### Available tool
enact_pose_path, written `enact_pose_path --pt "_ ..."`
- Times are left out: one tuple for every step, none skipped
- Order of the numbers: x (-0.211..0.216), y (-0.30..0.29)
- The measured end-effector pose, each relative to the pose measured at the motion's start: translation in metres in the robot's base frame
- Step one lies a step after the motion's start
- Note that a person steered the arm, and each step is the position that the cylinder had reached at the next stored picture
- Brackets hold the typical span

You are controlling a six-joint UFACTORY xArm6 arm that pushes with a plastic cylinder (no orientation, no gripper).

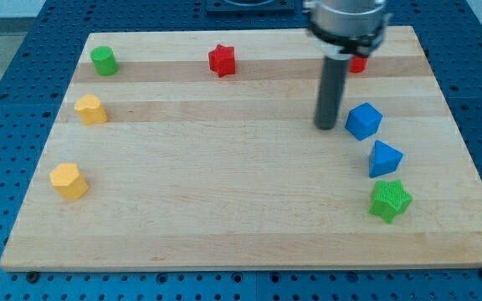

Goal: Place the red circle above the cube

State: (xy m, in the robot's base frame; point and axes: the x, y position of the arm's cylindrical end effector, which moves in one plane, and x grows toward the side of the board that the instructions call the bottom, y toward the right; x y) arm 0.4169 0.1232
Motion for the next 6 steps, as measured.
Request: enact_pose_path --pt "-0.001 0.020" --pt "-0.020 0.005" --pt "-0.089 0.004" --pt "-0.131 0.002" --pt "-0.159 -0.005" --pt "-0.184 0.039"
